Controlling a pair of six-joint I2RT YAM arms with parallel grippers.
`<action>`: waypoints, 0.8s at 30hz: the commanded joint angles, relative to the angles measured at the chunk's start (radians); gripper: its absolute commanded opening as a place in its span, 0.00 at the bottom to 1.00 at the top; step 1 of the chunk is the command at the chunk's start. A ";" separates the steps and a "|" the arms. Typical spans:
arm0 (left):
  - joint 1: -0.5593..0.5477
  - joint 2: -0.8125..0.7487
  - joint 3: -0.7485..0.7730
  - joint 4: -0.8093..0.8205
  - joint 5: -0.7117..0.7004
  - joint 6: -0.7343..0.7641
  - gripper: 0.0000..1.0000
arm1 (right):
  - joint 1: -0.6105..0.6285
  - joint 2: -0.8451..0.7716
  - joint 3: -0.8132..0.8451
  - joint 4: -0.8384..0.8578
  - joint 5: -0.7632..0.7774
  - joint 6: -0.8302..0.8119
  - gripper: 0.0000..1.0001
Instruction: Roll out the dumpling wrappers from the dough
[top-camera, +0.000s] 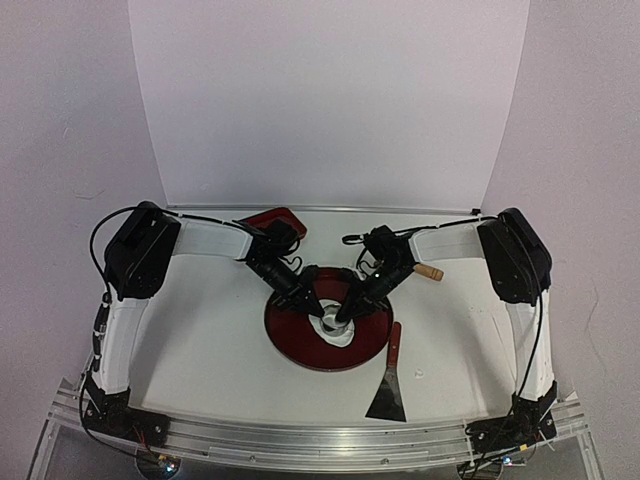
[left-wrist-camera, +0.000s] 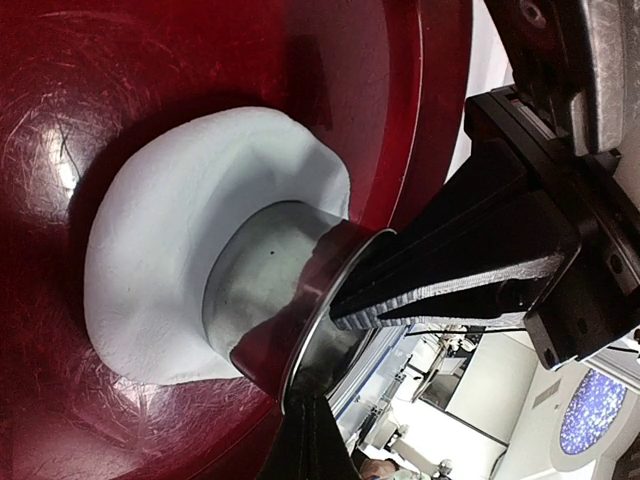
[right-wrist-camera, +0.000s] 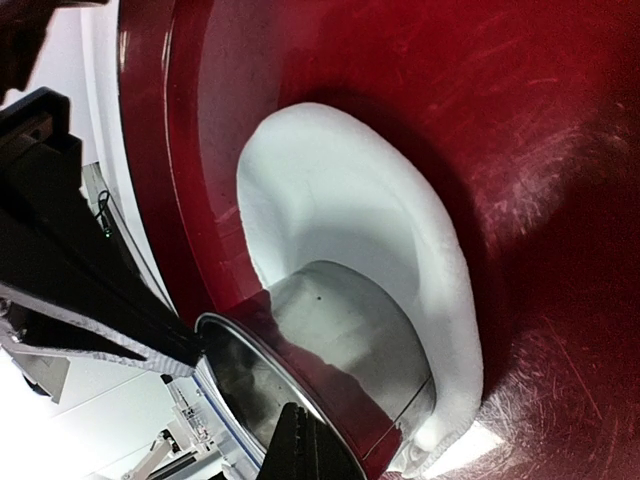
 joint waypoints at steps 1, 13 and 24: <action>0.004 0.022 -0.045 -0.056 -0.123 0.015 0.00 | -0.023 0.046 0.013 -0.025 0.090 -0.012 0.00; 0.004 0.034 -0.026 -0.122 -0.267 -0.011 0.00 | -0.022 0.077 -0.075 0.061 0.063 -0.008 0.00; 0.004 0.085 0.010 -0.161 -0.329 -0.043 0.00 | -0.027 0.095 -0.113 0.126 0.100 0.001 0.00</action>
